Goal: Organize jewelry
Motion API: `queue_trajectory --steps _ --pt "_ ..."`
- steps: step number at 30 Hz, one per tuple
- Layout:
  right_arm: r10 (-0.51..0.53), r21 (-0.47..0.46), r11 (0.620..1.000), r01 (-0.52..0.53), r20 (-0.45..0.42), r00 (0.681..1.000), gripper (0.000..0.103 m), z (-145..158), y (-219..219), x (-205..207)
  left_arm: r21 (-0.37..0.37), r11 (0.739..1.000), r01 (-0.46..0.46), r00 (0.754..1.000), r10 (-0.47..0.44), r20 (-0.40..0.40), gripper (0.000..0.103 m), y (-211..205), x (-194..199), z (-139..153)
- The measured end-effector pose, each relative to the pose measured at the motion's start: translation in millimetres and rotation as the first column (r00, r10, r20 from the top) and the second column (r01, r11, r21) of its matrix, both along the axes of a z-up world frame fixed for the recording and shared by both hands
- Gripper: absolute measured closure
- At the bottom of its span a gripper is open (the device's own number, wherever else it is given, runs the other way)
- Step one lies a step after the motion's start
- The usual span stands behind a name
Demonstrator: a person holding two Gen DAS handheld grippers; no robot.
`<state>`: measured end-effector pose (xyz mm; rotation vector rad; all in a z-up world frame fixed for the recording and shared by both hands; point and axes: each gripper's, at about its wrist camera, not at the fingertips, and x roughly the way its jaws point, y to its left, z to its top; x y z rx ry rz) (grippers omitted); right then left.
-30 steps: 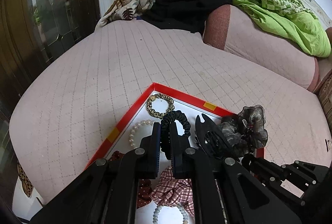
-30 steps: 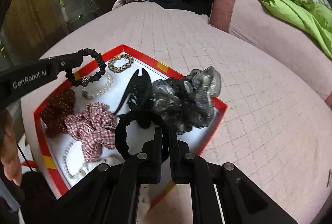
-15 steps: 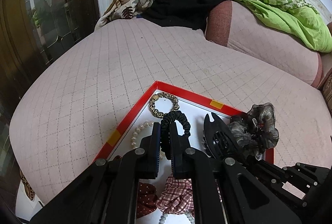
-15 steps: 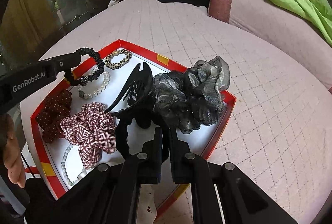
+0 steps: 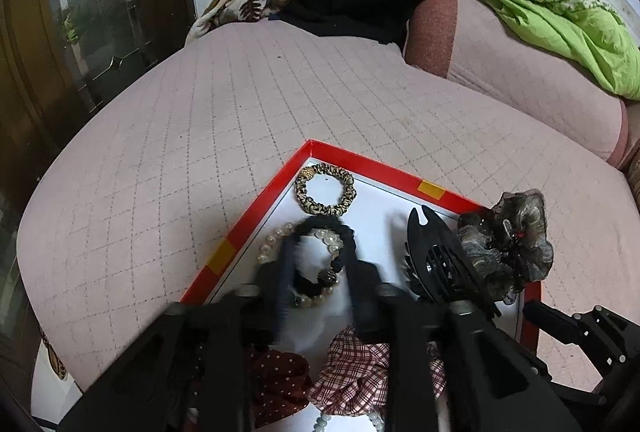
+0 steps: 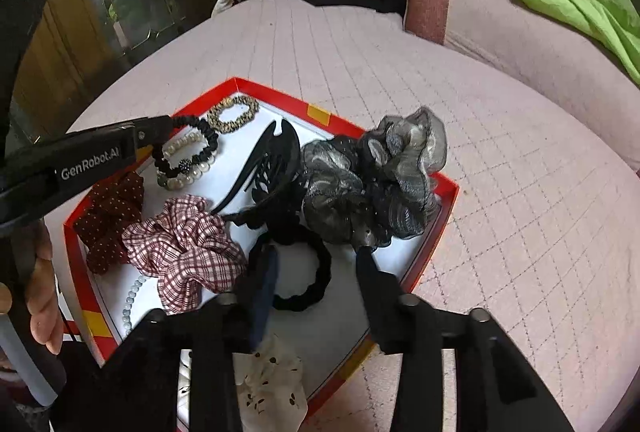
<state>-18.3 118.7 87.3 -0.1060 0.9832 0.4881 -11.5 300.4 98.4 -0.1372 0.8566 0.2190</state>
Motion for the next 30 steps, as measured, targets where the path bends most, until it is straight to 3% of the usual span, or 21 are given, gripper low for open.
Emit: queue_trajectory --steps 2,7,14,18,25,28,30 --pt "0.008 -0.001 1.000 -0.008 0.003 1.000 0.058 4.7 -1.0 -3.0 -0.006 1.000 -0.013 1.000 0.014 0.020 0.055 1.3 -5.3 5.8" --pt "0.003 0.015 1.000 -0.003 0.018 1.000 0.057 17.9 -7.6 -13.5 -0.012 0.999 -0.030 0.998 0.031 0.046 0.054 2.5 -21.3 21.7" --pt "-0.051 0.059 0.997 0.049 0.034 0.998 0.048 36.0 -35.1 -36.8 0.059 0.992 -0.114 0.985 0.106 0.136 0.040 1.4 -68.3 51.6" --pt "-0.089 0.077 0.993 0.089 0.002 0.996 0.048 37.7 -56.6 -56.5 0.128 0.966 -0.226 0.951 0.190 0.245 0.014 -3.0 -107.0 74.3" --pt "-0.128 0.102 0.986 0.130 -0.032 0.991 0.044 41.9 -80.5 -99.9 0.232 0.905 -0.356 0.879 0.240 0.411 0.001 -26.4 -180.4 112.9" --pt "-0.130 0.116 0.984 0.134 -0.039 0.991 0.042 44.6 -85.3 -116.6 0.254 0.902 -0.350 0.874 0.216 0.435 0.000 -39.6 -200.9 122.1" --pt "-0.131 0.123 0.983 0.135 -0.038 0.991 0.041 46.7 -86.1 -127.2 0.241 0.919 -0.313 0.882 0.187 0.433 0.000 -46.1 -208.7 123.8"
